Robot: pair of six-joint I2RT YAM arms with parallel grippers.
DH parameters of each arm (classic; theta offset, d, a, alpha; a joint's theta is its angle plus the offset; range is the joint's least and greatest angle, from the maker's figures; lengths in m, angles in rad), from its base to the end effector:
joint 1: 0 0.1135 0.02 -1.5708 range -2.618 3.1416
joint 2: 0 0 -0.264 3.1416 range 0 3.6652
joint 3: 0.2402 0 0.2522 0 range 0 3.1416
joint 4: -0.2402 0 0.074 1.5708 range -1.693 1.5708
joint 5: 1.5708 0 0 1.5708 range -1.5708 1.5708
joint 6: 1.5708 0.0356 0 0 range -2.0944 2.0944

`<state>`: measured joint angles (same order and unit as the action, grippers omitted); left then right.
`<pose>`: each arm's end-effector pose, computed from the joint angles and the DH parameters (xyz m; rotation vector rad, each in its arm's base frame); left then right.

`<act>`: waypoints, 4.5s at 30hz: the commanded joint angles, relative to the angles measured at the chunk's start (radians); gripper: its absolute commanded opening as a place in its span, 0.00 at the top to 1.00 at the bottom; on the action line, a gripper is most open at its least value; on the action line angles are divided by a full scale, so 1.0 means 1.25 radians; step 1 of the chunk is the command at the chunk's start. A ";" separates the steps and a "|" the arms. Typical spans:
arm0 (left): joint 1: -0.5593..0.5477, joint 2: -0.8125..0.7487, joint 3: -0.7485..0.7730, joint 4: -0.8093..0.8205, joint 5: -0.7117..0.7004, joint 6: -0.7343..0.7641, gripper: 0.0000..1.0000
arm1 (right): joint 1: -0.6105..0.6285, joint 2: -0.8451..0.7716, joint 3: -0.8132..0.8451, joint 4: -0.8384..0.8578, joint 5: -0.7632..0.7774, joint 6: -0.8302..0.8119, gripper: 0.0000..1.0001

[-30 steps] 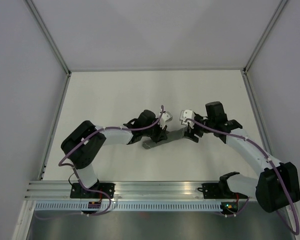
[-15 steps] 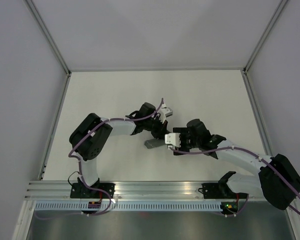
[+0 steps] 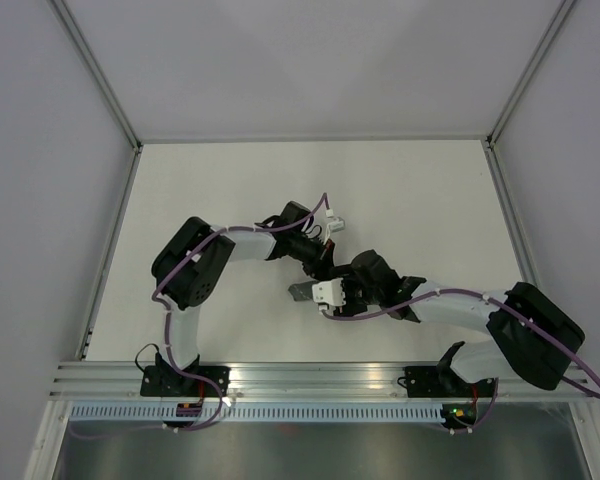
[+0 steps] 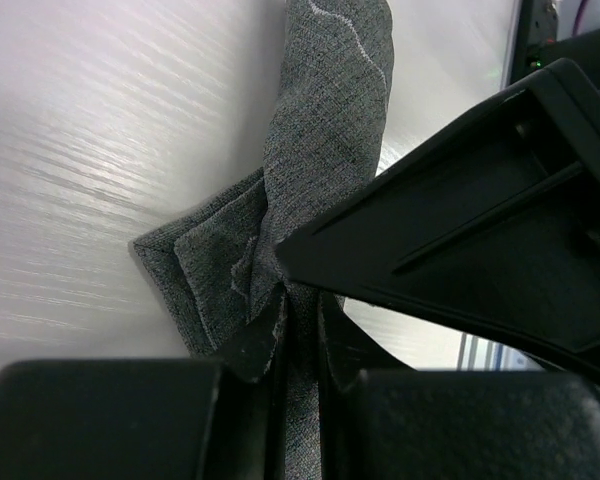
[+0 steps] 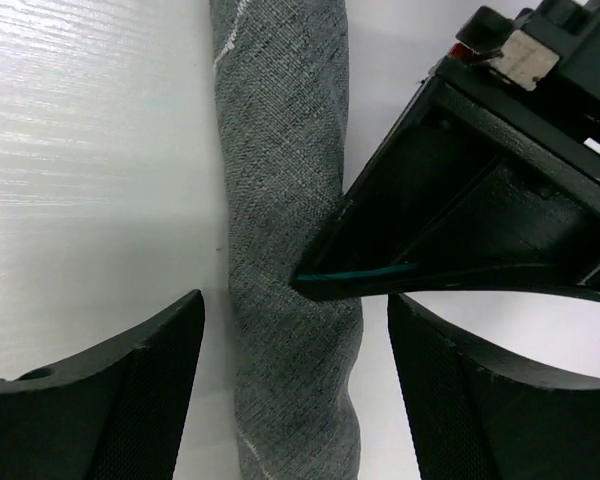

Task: Fold the napkin, place the utensils inside, and roll it up
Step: Roll the napkin with the utensil

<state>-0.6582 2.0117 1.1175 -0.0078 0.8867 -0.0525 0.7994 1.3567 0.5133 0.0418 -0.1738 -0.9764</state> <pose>0.2938 -0.2620 0.1231 1.1254 2.2355 -1.3980 0.1681 0.1817 0.1500 -1.8823 1.4239 0.1203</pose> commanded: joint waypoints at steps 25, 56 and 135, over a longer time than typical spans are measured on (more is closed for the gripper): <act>0.068 -0.038 0.067 -0.158 -0.005 -0.087 0.55 | 0.008 0.196 0.135 -0.242 0.031 0.004 0.88; 0.241 -0.591 -0.192 -0.091 -0.567 -0.437 0.56 | -0.163 0.595 0.611 -0.400 -0.013 0.575 1.00; -0.047 0.044 0.289 -0.330 -0.896 -0.442 0.95 | -0.329 0.725 0.824 -0.302 -0.257 1.114 0.44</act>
<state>-0.7204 2.0239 1.4525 -0.3664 -0.2329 -0.6601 0.3977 2.2265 1.5524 -0.1810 -0.5274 0.4221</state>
